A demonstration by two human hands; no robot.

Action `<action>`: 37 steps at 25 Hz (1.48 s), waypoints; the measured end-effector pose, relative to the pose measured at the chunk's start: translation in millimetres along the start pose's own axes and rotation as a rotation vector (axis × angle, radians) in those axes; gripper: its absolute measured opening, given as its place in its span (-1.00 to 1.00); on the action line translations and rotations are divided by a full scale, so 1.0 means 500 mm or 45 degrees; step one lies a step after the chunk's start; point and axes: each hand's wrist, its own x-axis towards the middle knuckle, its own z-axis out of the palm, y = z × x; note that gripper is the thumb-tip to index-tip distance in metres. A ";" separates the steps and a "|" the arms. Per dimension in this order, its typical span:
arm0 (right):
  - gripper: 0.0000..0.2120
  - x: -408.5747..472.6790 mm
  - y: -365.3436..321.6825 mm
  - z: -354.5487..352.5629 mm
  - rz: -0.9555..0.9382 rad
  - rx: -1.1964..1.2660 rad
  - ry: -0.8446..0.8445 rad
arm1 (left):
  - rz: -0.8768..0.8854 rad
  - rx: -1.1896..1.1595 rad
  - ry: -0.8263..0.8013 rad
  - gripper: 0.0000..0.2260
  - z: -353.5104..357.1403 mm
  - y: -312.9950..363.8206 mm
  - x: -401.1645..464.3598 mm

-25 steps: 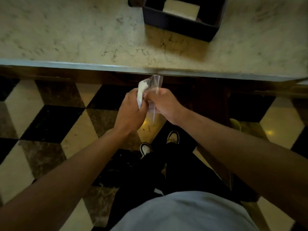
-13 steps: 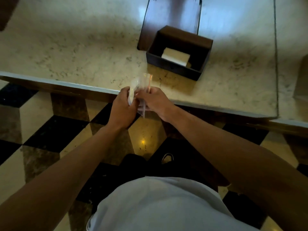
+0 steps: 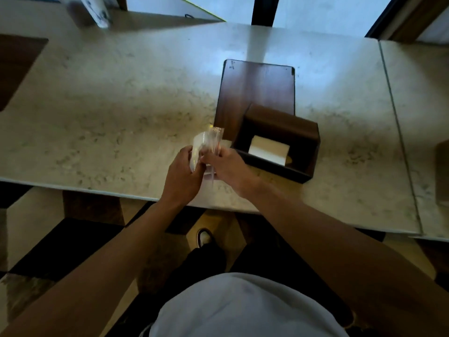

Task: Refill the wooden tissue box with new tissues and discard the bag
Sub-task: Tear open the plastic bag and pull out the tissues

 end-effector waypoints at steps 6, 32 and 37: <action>-0.86 0.075 -0.034 0.015 -0.043 -0.079 0.181 | -0.165 -0.118 -0.058 -0.70 0.000 -0.045 0.086; -0.83 0.096 -0.088 -0.072 -0.124 -0.341 0.009 | -0.147 -0.091 0.162 -0.66 -0.020 0.048 0.109; -0.77 0.096 -0.104 -0.081 -0.149 -0.340 -0.095 | -0.149 -0.161 0.031 -0.72 -0.039 0.064 0.124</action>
